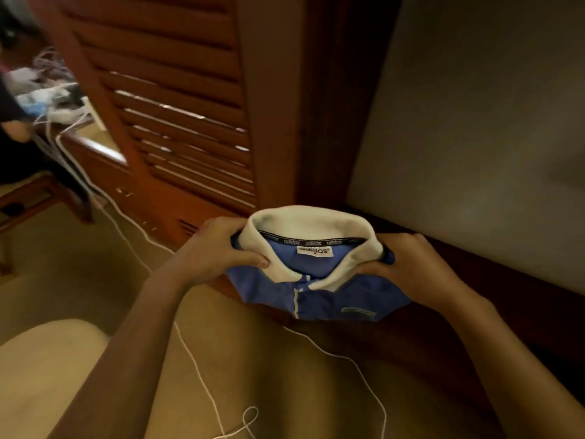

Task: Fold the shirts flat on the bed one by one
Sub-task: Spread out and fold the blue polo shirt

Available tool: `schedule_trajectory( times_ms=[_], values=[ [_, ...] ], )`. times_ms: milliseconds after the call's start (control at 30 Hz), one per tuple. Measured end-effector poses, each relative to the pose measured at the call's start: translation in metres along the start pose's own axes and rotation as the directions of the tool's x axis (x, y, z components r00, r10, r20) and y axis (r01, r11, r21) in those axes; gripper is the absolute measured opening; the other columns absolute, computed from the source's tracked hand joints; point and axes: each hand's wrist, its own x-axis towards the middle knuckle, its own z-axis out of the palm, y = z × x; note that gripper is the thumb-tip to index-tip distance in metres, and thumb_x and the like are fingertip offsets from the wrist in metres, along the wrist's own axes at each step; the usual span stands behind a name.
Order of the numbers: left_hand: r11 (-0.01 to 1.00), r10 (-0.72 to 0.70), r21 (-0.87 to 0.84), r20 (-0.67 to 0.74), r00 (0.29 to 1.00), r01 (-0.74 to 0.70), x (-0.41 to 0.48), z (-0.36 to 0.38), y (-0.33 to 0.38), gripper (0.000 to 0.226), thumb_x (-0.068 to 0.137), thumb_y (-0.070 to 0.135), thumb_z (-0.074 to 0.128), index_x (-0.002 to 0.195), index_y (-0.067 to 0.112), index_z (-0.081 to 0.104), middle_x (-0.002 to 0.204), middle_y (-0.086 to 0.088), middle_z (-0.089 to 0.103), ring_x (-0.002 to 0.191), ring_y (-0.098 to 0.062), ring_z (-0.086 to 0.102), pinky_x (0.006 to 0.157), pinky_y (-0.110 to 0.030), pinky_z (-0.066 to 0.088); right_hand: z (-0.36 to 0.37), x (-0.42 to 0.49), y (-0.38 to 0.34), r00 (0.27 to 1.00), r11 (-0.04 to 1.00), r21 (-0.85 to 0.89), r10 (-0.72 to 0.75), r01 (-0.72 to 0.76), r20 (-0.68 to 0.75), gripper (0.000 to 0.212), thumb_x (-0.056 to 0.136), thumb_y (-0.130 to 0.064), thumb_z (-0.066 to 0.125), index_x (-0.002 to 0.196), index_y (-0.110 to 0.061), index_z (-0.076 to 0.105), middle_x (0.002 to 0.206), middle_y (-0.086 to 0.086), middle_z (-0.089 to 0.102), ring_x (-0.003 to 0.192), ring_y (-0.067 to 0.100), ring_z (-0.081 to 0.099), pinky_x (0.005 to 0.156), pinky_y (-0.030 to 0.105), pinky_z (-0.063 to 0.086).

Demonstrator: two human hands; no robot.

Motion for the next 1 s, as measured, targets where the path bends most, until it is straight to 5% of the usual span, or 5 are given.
schedule_trajectory(
  times_ms=[133,267,500,800,1000],
  values=[
    [0.991,0.113,-0.083,0.048,0.992,-0.108,0.047,0.047,0.072,0.026,0.068,0.033,0.089,0.088,0.036,0.071,0.088,0.019,0.072,0.083,0.001,0.066,0.068,-0.017,0.049,-0.063,-0.036,0.062,0.995,0.999,-0.008,0.037,-0.037,-0.093,0.026,0.071,-0.054,0.078,0.073,-0.033,0.062,0.069,-0.018,0.064,0.065,0.002,0.058,0.055,0.02,0.043],
    [0.977,0.204,-0.078,0.066,0.977,-0.199,0.106,0.091,0.136,0.028,0.069,0.031,0.089,0.089,0.037,0.071,0.09,0.021,0.072,0.086,0.003,0.066,0.071,-0.013,0.049,-0.122,-0.057,0.123,0.985,0.996,0.016,0.084,-0.083,-0.151,0.052,0.063,-0.069,0.068,0.077,-0.019,0.065,0.063,-0.005,0.061,0.057,0.012,0.05,0.055,0.028,0.041],
    [0.973,0.204,-0.132,0.129,0.971,-0.187,0.234,0.157,0.174,0.026,0.074,0.03,0.086,0.094,0.033,0.071,0.092,0.012,0.073,0.086,0.004,0.067,0.072,-0.015,0.054,-0.177,-0.028,0.223,0.96,0.987,0.058,0.16,-0.151,-0.228,0.022,0.079,-0.035,0.082,0.079,-0.039,0.06,0.075,-0.019,0.061,0.072,-0.011,0.057,0.059,0.009,0.04],
    [0.958,0.12,-0.282,0.237,0.964,-0.05,0.43,0.252,0.054,0.044,0.077,-0.007,0.077,0.114,0.014,0.066,0.1,0.0,0.069,0.085,0.005,0.065,0.072,-0.014,0.052,-0.107,0.124,0.372,0.94,0.964,0.082,0.264,-0.251,-0.218,0.027,0.084,-0.023,0.079,0.107,-0.012,0.07,0.093,-0.006,0.063,0.08,0.006,0.056,0.061,0.008,0.035],
    [0.985,-0.055,-0.115,0.514,0.856,0.133,0.554,0.3,-0.084,0.039,0.073,0.004,0.083,0.1,0.027,0.068,0.079,0.026,0.071,0.076,0.01,0.066,0.061,-0.011,0.05,-0.003,0.238,0.463,0.934,0.926,0.149,0.356,-0.347,-0.041,0.026,0.078,-0.033,0.084,0.082,-0.015,0.065,0.073,-0.01,0.061,0.064,-0.004,0.053,0.057,0.012,0.037]
  ],
)
